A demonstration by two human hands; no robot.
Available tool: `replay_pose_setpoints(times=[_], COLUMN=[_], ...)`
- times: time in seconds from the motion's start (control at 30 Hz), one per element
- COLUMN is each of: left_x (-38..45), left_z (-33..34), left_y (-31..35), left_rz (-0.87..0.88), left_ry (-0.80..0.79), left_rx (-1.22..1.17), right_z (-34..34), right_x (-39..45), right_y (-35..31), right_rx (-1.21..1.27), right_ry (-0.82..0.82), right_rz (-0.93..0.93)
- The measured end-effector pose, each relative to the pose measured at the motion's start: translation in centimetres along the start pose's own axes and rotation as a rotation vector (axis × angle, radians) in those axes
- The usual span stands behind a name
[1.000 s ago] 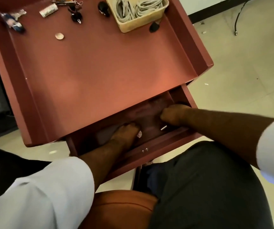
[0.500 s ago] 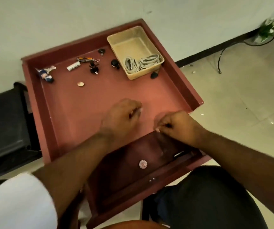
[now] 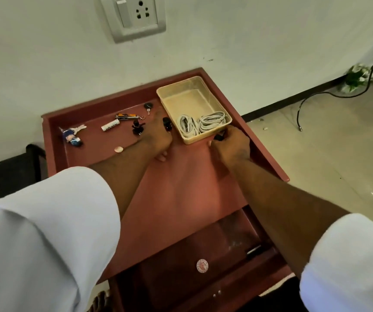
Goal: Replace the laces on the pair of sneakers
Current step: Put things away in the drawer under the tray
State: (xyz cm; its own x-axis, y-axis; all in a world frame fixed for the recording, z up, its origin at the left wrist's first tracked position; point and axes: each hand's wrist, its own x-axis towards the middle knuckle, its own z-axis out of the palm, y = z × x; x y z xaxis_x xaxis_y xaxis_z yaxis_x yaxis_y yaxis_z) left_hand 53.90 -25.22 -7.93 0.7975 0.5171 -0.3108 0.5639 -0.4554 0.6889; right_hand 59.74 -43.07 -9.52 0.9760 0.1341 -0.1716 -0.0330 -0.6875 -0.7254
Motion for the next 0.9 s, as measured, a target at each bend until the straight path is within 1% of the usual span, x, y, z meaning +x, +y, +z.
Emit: replay_pose_setpoints(times=[0.1, 0.23, 0.33, 0.43, 0.5, 0.57, 0.6, 0.63, 0.67, 0.7, 0.73, 0.77, 0.83, 0.87, 0.9], left_x=[1.2, 1.3, 0.2, -2.6, -6.5, -12.0, -15.0, -17.5, -19.5, -21.1, -21.9, -22.6, -22.8, -22.7, -22.5], left_z=[0.1, 0.3, 0.6, 1.2, 1.7, 2.6, 3.5, 4.6, 5.7, 6.9, 8.0, 8.6, 9.5, 9.9, 10.1], left_y=[0.0, -0.8, -1.9, -3.0, -3.2, -3.3, -3.6, -4.0, -4.5, -5.2, -5.9, -6.4, -7.6, -8.3, -8.8], left_rz=[-0.001, 0.100, 0.128, 0.127, 0.164, 0.201, 0.215, 0.237, 0.265, 0.285, 0.296, 0.281, 0.302, 0.309, 0.279], left_ry=[-0.012, 0.091, 0.161, 0.154, 0.155, 0.109, 0.054, -0.010, -0.076, -0.139, -0.190, -0.255, -0.361, -0.392, -0.426], left_rx=[0.046, 0.092, 0.075, -0.013, -0.057, -0.144, -0.180, -0.171, -0.112, -0.021, 0.088, 0.212, 0.417, 0.476, 0.506], right_z=[0.6, 0.9, 0.5, -0.2, -1.3, -2.6, -3.4, -4.2, -5.1, -5.9, -6.5, -6.7, -6.2, -5.4, -4.4], right_x=[0.7, 0.7, 0.3, -0.9, -2.6, -5.4, -7.0, -8.4, -9.6, -10.6, -11.1, -11.6, -11.5, -11.5, -11.3], right_y=[0.1, -0.2, -0.2, 0.4, 1.0, 2.3, 3.1, 4.0, 4.6, 5.3, 6.0, 6.7, 8.3, 9.2, 9.8], right_rx=[-0.053, -0.086, -0.164, -0.204, -0.207, -0.250, -0.265, -0.234, -0.172, -0.128, -0.147, -0.228, -0.448, -0.534, -0.587], right_ry=[0.040, 0.056, 0.060, 0.030, -0.016, -0.080, -0.142, -0.245, -0.396, -0.574, -0.733, -0.856, -0.954, -0.983, -1.012], right_rz=[0.030, 0.017, -0.009, 0.006, 0.010, -0.067, -0.136, -0.202, -0.233, -0.229, -0.206, -0.207, -0.235, -0.228, -0.219])
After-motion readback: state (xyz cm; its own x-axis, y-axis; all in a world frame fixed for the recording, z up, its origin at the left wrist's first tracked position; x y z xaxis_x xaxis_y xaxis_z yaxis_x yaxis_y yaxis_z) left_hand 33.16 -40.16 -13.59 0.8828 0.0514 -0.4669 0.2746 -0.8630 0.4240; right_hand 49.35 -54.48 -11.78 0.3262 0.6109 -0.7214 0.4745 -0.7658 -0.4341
